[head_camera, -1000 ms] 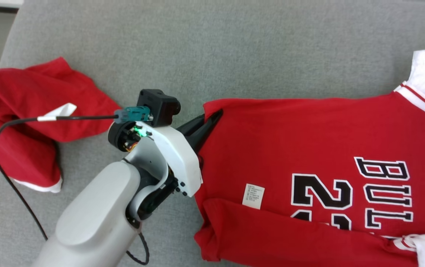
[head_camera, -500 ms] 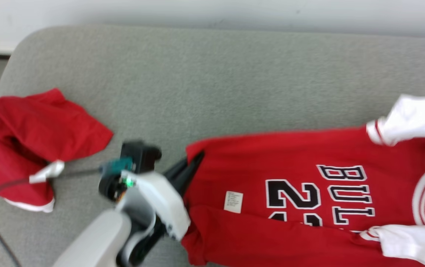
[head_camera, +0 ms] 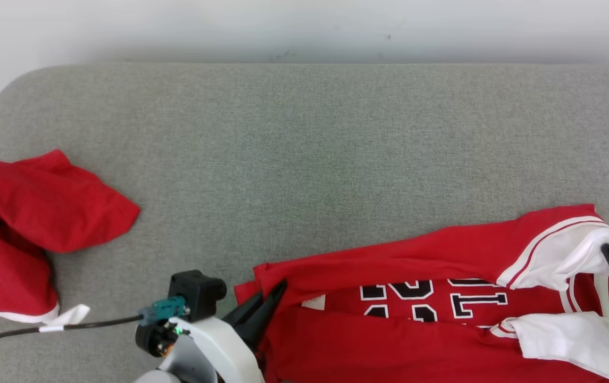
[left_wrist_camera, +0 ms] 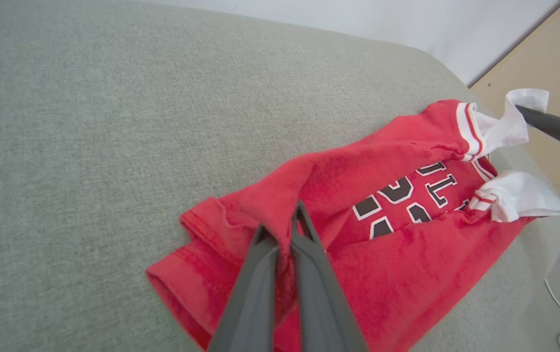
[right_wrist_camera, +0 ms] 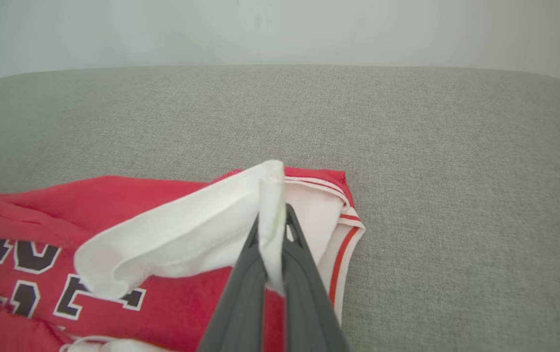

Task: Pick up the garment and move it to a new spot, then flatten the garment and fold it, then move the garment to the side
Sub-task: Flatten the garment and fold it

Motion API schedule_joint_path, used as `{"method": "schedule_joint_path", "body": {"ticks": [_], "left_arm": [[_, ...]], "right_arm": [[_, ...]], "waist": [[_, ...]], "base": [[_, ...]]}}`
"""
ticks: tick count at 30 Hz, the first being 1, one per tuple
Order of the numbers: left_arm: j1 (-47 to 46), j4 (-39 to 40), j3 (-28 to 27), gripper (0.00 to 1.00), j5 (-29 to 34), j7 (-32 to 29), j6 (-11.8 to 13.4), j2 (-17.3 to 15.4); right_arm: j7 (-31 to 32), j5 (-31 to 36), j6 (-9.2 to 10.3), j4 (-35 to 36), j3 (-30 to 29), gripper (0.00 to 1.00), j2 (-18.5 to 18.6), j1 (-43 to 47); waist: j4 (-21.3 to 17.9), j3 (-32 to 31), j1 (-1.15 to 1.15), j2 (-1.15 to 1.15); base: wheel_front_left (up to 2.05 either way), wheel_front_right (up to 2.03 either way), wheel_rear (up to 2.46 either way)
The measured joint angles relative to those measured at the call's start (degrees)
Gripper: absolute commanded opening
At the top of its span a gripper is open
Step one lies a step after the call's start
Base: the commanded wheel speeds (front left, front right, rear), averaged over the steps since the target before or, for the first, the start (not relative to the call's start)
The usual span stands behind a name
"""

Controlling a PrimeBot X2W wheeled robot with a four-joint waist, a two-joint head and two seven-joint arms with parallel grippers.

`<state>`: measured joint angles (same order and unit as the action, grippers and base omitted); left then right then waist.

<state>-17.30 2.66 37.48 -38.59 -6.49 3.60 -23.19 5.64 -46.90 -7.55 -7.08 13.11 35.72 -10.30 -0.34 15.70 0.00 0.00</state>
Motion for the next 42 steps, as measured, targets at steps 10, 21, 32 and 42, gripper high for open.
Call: {"method": "schedule_joint_path", "body": {"ticks": [10,21,32,42], "left_arm": [[1.82,0.68,0.98,0.00,0.23,0.10,0.57,-0.15],[4.13,-0.16,1.52,1.00,1.79,1.25,2.45,-1.37],[12.07,-0.14,-4.36,1.00,12.51,20.13,15.35,-1.62],[18.25,6.00,-11.21,1.00,25.10,21.57,18.74,4.69]], "right_arm": [[0.63,0.26,0.00,0.38,0.57,0.00,-0.52,1.80],[3.13,-0.11,0.00,0.90,2.29,1.00,1.64,4.65],[3.13,0.35,0.00,0.31,-5.22,1.00,1.77,9.94],[6.37,2.68,0.00,1.09,-6.50,1.00,-2.13,12.49]], "waist": [[-0.14,-0.65,0.00,0.00],[-0.57,-1.89,0.00,0.00],[-1.21,-5.00,0.00,0.00],[-0.45,-5.98,0.00,0.00]], "base": [[0.00,0.00,0.00],[0.00,0.00,0.00],[0.00,0.00,0.00],[0.00,0.00,0.00]]}}
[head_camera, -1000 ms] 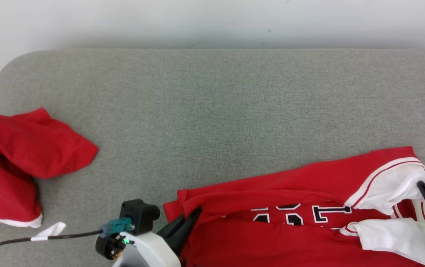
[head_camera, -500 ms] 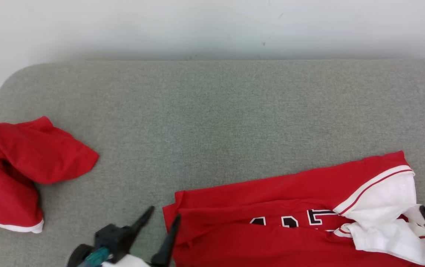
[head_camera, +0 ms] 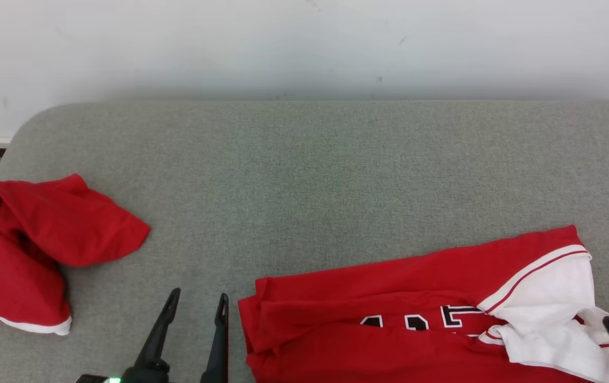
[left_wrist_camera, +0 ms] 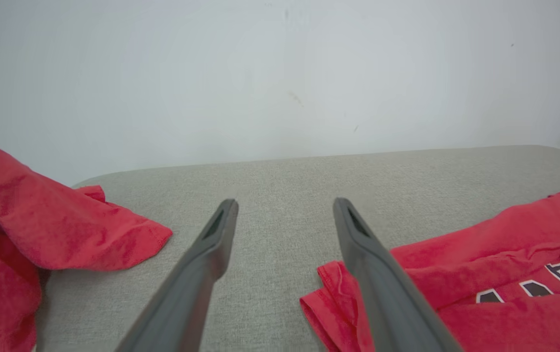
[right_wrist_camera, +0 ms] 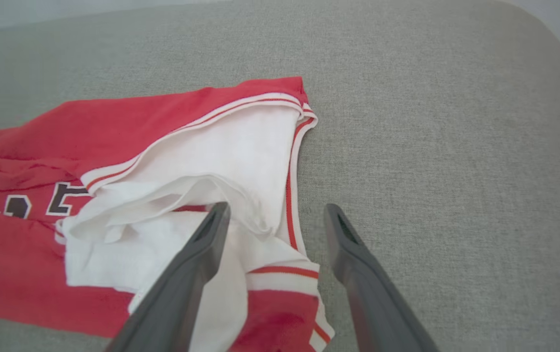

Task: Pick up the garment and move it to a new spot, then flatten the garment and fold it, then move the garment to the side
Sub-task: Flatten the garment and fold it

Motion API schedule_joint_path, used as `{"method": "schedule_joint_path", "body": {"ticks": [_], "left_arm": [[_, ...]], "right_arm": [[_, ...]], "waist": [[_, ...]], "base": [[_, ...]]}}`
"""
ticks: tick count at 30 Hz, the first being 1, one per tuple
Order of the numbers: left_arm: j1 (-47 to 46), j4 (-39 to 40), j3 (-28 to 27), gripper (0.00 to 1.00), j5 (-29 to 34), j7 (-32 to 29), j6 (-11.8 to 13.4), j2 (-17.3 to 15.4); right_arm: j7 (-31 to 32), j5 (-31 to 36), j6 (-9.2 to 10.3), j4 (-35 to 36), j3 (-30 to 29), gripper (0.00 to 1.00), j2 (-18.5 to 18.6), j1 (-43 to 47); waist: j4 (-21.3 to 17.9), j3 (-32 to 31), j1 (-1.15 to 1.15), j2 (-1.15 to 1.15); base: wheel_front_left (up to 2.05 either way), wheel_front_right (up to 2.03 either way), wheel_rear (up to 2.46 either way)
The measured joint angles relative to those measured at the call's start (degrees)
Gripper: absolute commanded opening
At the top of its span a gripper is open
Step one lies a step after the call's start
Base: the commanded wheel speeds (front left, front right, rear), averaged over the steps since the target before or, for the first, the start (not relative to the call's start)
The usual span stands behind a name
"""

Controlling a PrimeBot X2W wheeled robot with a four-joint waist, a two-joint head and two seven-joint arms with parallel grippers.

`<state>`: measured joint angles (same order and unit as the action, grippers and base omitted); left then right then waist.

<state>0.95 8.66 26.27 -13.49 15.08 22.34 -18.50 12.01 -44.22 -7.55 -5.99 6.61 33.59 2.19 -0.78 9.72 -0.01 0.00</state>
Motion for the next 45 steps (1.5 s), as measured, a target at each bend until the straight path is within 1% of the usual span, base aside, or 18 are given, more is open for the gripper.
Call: {"method": "schedule_joint_path", "body": {"ticks": [3,5,13,16,20,21,22,28,33,37,45], "left_arm": [[0.85,0.08,-1.85,1.00,2.07,0.01,-1.45,1.54],[1.17,0.04,-2.90,1.00,3.23,0.04,-2.54,2.16],[1.40,-0.77,-6.05,1.00,6.24,0.04,-6.67,4.94],[1.11,-0.77,-6.84,1.00,7.13,0.04,-7.79,5.71],[0.80,-1.19,-7.76,1.00,8.55,0.04,-9.02,6.68],[0.79,-1.38,-7.98,1.00,8.69,0.04,-9.33,6.81],[0.79,-1.60,-8.29,1.00,8.86,0.04,-9.59,6.92],[0.74,-3.05,-9.60,1.00,9.46,0.04,-11.24,7.89],[0.75,-3.67,-10.55,1.00,9.96,0.04,-12.06,8.72],[0.86,-3.69,-11.27,1.00,10.18,0.04,-12.51,9.21],[0.99,-3.81,-12.49,1.00,10.59,0.04,-13.67,10.11]], "right_arm": [[-0.22,1.32,0.00,-2.04,-2.35,1.00,-2.29,-0.77],[1.00,2.25,0.00,-3.19,-2.69,1.00,-3.33,-1.73],[5.95,5.47,0.00,-9.76,-0.38,1.00,-7.21,-6.05],[6.08,5.64,0.01,-11.95,0.45,1.00,-8.49,-8.16],[6.09,4.24,0.34,-13.83,2.45,1.00,-8.88,-10.54],[5.88,3.85,0.36,-14.13,3.09,0.45,-8.66,-10.99],[5.43,2.92,0.36,-14.60,3.47,0.00,-8.68,-11.48],[2.99,-2.43,0.31,-15.58,7.67,0.00,-7.97,-13.67],[0.68,-5.54,0.00,-17.41,8.80,0.00,-6.26,-14.71],[-1.15,-7.01,-0.01,-19.17,8.20,0.00,-4.23,-15.05],[-3.91,-9.54,-0.01,-22.23,5.67,0.00,1.11,-15.29]], "waist": [[0.20,0.14,0.00,0.00],[0.27,0.31,0.00,0.00],[0.39,1.87,0.01,0.00],[0.50,2.48,0.00,0.00],[0.69,3.08,0.01,0.00],[0.74,3.14,0.00,0.00],[0.78,3.17,0.00,0.00],[0.93,3.07,0.00,0.00],[0.93,2.86,0.00,0.00],[0.84,2.78,0.01,0.00],[0.19,3.26,0.00,0.00]], "base": [[0.00,0.00,0.00],[0.00,0.00,0.00],[0.00,0.00,0.00],[0.00,0.00,0.00],[0.00,0.00,0.00],[0.00,0.00,0.00],[0.00,0.00,0.00],[0.00,0.00,0.00],[0.00,0.00,0.00],[0.00,0.00,0.00],[0.00,0.00,0.00]]}}
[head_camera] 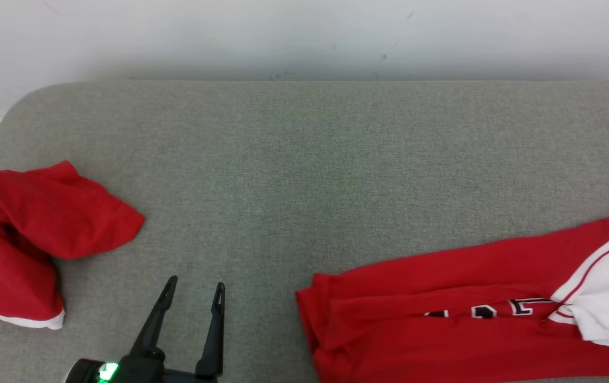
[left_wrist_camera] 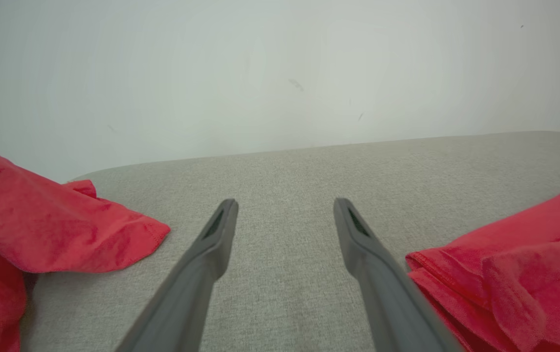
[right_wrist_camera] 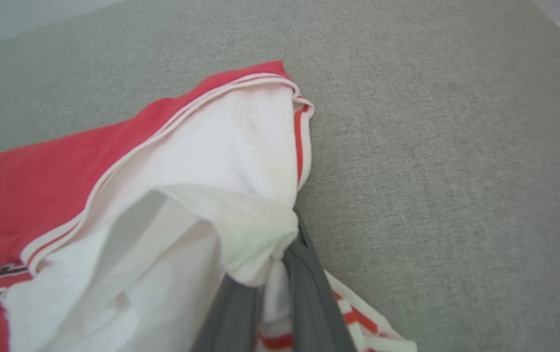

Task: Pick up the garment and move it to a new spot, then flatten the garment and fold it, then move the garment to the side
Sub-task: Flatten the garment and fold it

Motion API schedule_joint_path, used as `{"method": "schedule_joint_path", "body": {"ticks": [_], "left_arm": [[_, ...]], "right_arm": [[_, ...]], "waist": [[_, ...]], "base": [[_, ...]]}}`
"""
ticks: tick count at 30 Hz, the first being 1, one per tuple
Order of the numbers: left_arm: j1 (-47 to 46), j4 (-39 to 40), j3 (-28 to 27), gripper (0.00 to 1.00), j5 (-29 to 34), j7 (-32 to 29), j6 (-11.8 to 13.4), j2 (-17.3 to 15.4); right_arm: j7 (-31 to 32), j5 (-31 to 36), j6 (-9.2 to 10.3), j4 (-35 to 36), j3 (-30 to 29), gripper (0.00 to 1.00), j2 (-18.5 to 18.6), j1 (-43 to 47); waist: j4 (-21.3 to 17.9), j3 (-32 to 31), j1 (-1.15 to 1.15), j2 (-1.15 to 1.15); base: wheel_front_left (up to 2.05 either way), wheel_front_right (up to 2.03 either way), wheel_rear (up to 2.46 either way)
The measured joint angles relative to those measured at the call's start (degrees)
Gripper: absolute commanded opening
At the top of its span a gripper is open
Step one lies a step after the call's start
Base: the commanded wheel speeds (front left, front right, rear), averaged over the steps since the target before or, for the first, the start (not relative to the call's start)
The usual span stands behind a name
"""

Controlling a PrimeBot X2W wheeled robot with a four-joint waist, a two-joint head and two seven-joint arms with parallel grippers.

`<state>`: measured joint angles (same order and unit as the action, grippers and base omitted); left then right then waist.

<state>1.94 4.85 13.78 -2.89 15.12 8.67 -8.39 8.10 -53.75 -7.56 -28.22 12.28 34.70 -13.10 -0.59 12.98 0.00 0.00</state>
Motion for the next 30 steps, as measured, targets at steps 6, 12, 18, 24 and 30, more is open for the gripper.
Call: {"method": "schedule_joint_path", "body": {"ticks": [6,12,18,24,30], "left_arm": [[0.05,-0.71,-0.74,1.00,0.42,0.00,-1.05,0.04],[0.33,-1.38,-1.33,1.00,0.99,0.00,-1.55,0.12],[0.98,-2.00,-1.85,1.00,1.22,0.00,-1.58,0.52],[1.27,-2.85,-2.08,1.00,1.22,0.00,-1.66,1.46],[1.64,-4.02,-2.59,1.00,1.18,0.00,-1.70,2.33]], "right_arm": [[-0.60,-1.16,0.00,-0.93,-2.27,0.00,4.66,0.36],[-1.09,-1.81,0.00,1.20,-3.60,0.00,9.26,0.98],[0.35,-0.77,0.01,10.63,-0.68,0.00,11.84,1.12],[4.76,1.82,0.01,22.12,4.81,0.00,12.05,0.08],[10.36,4.48,0.01,29.66,12.62,0.00,8.59,-0.24]], "waist": [[-0.68,-0.12,0.00,0.00],[-1.37,-0.88,0.00,0.00],[-1.98,-2.30,0.00,0.00],[-1.97,-3.76,0.00,0.00],[-0.98,-5.40,0.00,0.00]], "base": [[0.00,0.00,0.00],[0.00,0.00,0.00],[0.00,0.00,0.00],[0.00,0.00,0.00],[0.00,0.00,0.00]]}}
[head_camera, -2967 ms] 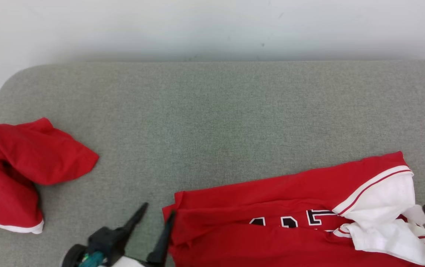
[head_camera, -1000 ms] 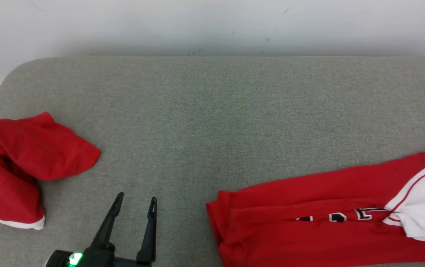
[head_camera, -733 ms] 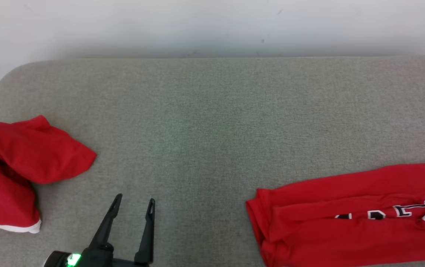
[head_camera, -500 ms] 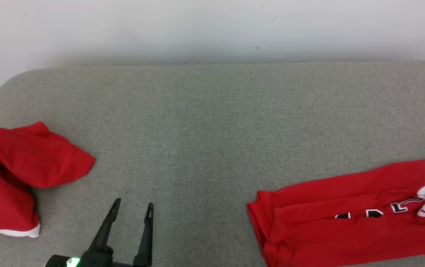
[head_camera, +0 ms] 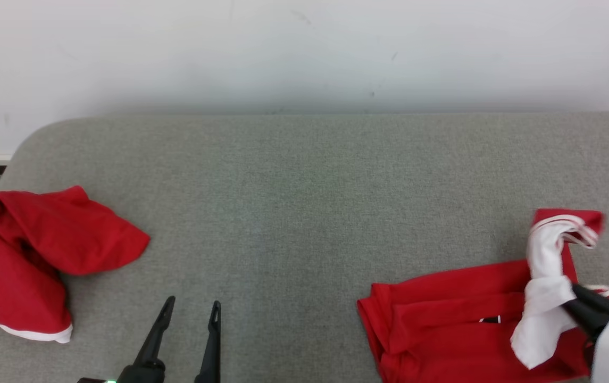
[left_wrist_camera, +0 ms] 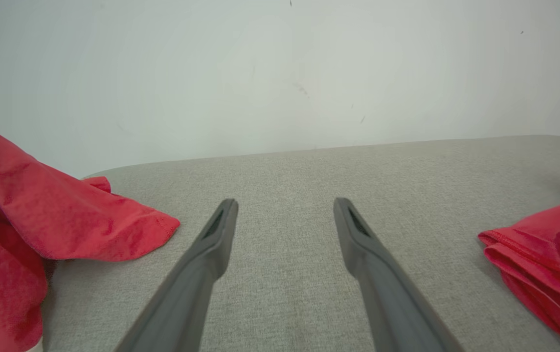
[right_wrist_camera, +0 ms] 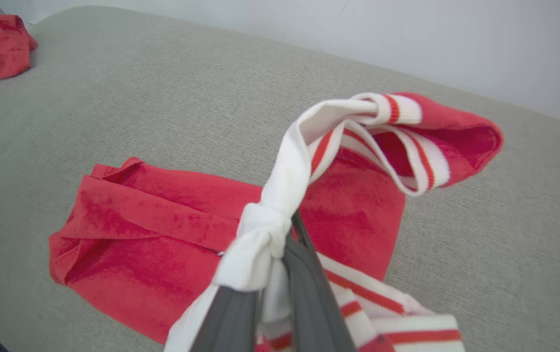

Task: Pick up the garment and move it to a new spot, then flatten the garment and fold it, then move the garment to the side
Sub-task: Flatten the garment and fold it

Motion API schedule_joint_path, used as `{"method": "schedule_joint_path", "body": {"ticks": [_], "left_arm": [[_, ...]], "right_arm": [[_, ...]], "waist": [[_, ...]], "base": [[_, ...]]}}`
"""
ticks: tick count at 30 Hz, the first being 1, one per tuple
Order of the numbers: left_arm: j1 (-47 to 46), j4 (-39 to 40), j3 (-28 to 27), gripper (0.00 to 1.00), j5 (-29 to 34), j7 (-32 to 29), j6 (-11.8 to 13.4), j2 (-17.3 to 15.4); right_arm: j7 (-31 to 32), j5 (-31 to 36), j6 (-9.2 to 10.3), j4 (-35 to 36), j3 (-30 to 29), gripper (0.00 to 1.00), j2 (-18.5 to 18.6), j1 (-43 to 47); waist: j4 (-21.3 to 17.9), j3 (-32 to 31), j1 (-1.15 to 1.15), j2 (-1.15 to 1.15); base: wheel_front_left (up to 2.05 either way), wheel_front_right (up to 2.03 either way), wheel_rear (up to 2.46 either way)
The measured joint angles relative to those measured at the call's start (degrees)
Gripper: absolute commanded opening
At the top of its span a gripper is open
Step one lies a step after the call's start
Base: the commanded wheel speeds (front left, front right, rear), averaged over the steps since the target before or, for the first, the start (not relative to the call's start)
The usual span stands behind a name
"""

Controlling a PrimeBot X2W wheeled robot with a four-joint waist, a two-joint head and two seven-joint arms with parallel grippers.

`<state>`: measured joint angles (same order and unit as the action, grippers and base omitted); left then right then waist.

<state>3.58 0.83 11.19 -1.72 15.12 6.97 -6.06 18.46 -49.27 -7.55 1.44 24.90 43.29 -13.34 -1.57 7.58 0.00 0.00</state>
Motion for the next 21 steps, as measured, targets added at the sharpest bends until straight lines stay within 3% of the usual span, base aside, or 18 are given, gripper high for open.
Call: {"method": "schedule_joint_path", "body": {"ticks": [10,21], "left_arm": [[1.10,-1.91,-0.71,1.00,0.00,0.00,-0.58,1.03],[1.79,-2.25,-1.29,1.00,0.05,0.00,-1.13,1.47]], "right_arm": [[2.16,2.90,0.00,-2.69,10.22,0.00,-11.12,-0.71],[0.58,5.65,0.00,-9.67,12.93,0.00,-19.12,-2.48]], "waist": [[1.40,-3.69,0.00,0.00],[1.82,-4.80,0.00,0.00]], "base": [[0.00,0.00,0.00],[0.00,0.00,0.00]]}}
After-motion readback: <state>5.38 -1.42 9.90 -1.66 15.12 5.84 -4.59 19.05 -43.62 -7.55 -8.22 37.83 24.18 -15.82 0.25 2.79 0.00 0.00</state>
